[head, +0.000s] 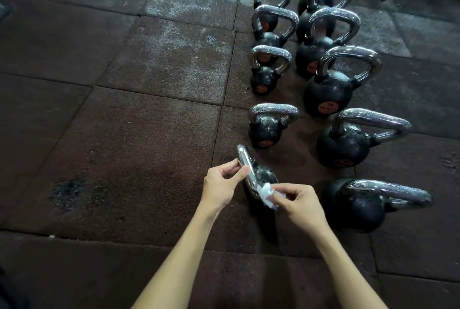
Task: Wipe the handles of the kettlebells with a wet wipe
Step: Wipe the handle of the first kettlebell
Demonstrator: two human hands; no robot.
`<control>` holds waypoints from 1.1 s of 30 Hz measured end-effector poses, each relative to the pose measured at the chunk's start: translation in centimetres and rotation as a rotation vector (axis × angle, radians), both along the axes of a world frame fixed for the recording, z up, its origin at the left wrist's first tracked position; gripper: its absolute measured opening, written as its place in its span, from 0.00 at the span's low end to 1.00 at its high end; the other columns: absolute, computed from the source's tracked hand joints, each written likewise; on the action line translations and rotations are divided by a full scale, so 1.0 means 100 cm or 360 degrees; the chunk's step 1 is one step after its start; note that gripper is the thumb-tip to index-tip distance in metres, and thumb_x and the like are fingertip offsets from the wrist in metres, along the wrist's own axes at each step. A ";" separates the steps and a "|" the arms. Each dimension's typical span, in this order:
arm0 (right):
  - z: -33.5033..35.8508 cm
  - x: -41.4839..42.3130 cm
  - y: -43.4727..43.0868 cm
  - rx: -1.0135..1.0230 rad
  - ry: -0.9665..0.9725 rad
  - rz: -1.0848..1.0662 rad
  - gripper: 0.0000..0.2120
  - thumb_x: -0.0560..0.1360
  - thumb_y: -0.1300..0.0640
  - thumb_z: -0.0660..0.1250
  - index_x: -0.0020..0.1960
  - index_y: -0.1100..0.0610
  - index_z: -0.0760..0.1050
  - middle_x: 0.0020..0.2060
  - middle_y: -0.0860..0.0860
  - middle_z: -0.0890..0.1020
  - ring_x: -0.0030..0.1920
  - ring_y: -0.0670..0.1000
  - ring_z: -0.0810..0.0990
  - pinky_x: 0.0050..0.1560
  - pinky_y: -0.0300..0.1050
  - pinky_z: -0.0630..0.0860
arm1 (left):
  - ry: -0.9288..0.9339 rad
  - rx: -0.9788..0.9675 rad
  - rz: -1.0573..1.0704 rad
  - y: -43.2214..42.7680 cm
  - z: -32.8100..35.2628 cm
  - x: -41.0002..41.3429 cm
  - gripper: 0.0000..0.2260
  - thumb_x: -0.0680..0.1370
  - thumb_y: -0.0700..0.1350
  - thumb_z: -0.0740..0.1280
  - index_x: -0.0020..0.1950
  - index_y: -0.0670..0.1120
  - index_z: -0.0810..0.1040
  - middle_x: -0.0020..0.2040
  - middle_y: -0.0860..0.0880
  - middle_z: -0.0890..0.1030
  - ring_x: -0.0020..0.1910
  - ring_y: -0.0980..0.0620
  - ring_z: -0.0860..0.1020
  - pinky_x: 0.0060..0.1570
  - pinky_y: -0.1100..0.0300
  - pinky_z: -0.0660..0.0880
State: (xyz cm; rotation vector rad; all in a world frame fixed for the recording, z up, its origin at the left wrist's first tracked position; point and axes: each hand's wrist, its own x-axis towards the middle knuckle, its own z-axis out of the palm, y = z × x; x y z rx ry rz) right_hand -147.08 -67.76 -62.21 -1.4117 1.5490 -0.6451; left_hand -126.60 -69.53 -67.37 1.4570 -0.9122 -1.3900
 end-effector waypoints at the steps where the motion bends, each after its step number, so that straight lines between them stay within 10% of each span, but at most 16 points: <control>1: 0.002 0.000 -0.004 -0.0027 -0.0061 -0.0004 0.14 0.72 0.62 0.78 0.43 0.41 0.86 0.41 0.40 0.88 0.43 0.38 0.84 0.47 0.32 0.77 | -0.0010 0.0000 -0.0006 0.000 0.000 -0.001 0.30 0.65 0.67 0.76 0.62 0.54 0.85 0.54 0.57 0.87 0.61 0.59 0.82 0.72 0.50 0.72; 15: -0.032 -0.010 -0.012 0.0076 0.0040 0.0025 0.10 0.72 0.60 0.79 0.48 0.46 0.88 0.41 0.40 0.88 0.43 0.38 0.84 0.47 0.34 0.76 | -0.0096 -0.0005 -0.0090 -0.001 -0.001 0.006 0.39 0.63 0.73 0.76 0.66 0.50 0.84 0.54 0.56 0.87 0.63 0.58 0.81 0.72 0.49 0.72; 22: -0.021 -0.006 -0.026 0.0056 0.0246 0.0041 0.10 0.71 0.61 0.78 0.48 0.48 0.88 0.33 0.35 0.84 0.34 0.31 0.79 0.39 0.28 0.71 | -0.0184 -0.0039 -0.0145 0.000 0.008 0.008 0.07 0.74 0.53 0.77 0.51 0.64 0.86 0.51 0.57 0.88 0.61 0.57 0.82 0.72 0.48 0.72; 33: -0.042 0.056 -0.065 -0.0181 0.0195 -0.0372 0.05 0.71 0.57 0.78 0.46 0.50 0.86 0.38 0.41 0.85 0.42 0.39 0.82 0.48 0.36 0.77 | -0.0334 -0.0096 -0.0294 0.002 0.012 0.014 0.09 0.71 0.60 0.74 0.51 0.68 0.85 0.51 0.59 0.87 0.60 0.58 0.82 0.73 0.48 0.71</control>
